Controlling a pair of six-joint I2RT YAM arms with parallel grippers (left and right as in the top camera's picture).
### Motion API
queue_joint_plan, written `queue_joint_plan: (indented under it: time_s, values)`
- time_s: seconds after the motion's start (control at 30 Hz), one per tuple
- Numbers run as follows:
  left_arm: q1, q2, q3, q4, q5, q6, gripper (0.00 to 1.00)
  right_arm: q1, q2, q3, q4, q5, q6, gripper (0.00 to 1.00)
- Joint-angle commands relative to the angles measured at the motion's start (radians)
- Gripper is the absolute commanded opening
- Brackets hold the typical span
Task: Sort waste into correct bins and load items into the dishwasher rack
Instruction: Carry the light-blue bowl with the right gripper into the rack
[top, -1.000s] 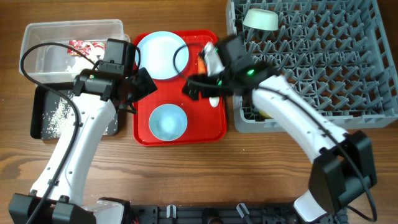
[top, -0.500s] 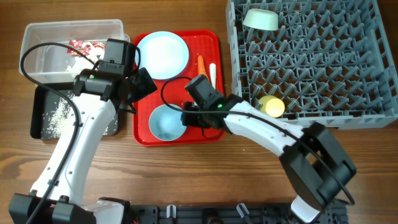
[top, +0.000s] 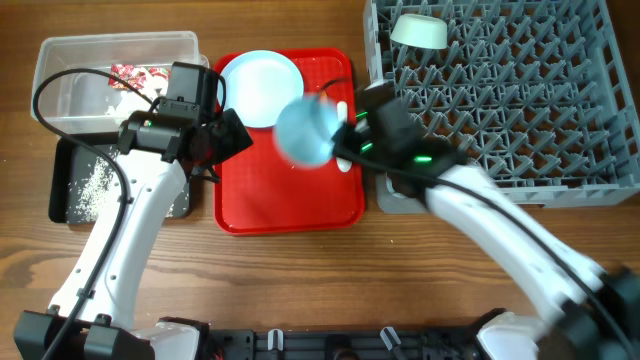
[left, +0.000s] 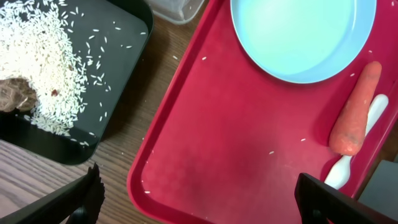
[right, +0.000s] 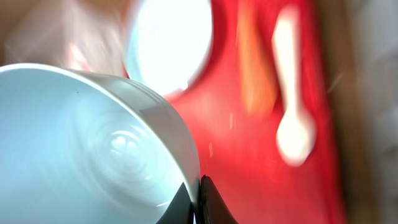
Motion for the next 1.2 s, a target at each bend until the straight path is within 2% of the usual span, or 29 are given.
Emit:
queue_joint_plan:
  time_s: [0.0,0.03,0.1,0.17,0.2,0.23,0.27,0.33,0.4,0.43,0.53,0.6,0.67,1.03,1.1,1.17]
  values:
    - [0.001,0.006,-0.004,0.003,0.001,-0.002,1.00,-0.112,-0.194,0.020,0.001,0.410,-0.029,0.04]
    - [0.001,0.006,-0.004,0.003,0.001,-0.002,1.00,-0.138,-0.230,0.020,0.027,0.544,-0.104,0.04]
    - [0.001,0.006,-0.004,0.003,0.001,-0.002,1.00,-0.169,-0.247,0.020,0.127,0.836,-0.347,0.04]
    - [0.001,0.006,-0.004,0.003,0.001,-0.002,1.00,-0.171,-0.188,0.020,0.341,1.246,-0.694,0.04]
    - [0.001,0.006,-0.004,0.003,0.001,-0.002,1.00,-0.171,-0.129,0.020,0.550,1.347,-0.969,0.04]
    - [0.001,0.006,-0.004,0.003,0.001,-0.002,1.00,-0.171,-0.051,0.020,0.776,1.350,-1.291,0.04]
    - [0.001,0.006,-0.004,0.003,0.001,-0.002,1.00,-0.171,-0.002,0.020,0.887,1.350,-1.448,0.04]
    - [0.001,0.006,-0.004,0.003,0.001,-0.002,1.00,-0.171,0.148,0.020,1.100,1.347,-1.852,0.04]
    - [0.001,0.006,-0.004,0.003,0.001,-0.002,1.00,-0.171,0.272,0.020,1.118,1.353,-2.061,0.04]
    - [0.001,0.006,-0.004,0.003,0.001,-0.002,1.00,-0.171,0.336,0.020,1.118,1.371,-2.112,0.04]
    - [0.001,0.006,-0.004,0.003,0.001,-0.002,1.00,-0.164,0.474,0.020,1.118,1.434,-2.105,0.04]
    - [0.001,0.006,-0.004,0.003,0.001,-0.002,1.00,-0.154,0.514,0.020,1.118,1.437,-2.042,0.04]
    - [0.001,0.006,-0.004,0.003,0.001,-0.002,1.00,-0.128,0.528,0.019,1.107,1.436,-1.949,0.04]
    - [0.001,0.006,-0.004,0.003,0.001,-0.002,1.00,-0.055,0.529,-0.016,1.102,1.419,-1.940,0.05]
    - [0.001,0.006,-0.004,0.003,0.001,-0.002,1.00,-0.038,0.529,-0.016,1.103,1.418,-1.871,0.33]
    - [0.001,0.006,-0.004,0.003,0.001,-0.002,1.00,-0.019,0.529,-0.016,1.104,1.414,-1.807,0.37]
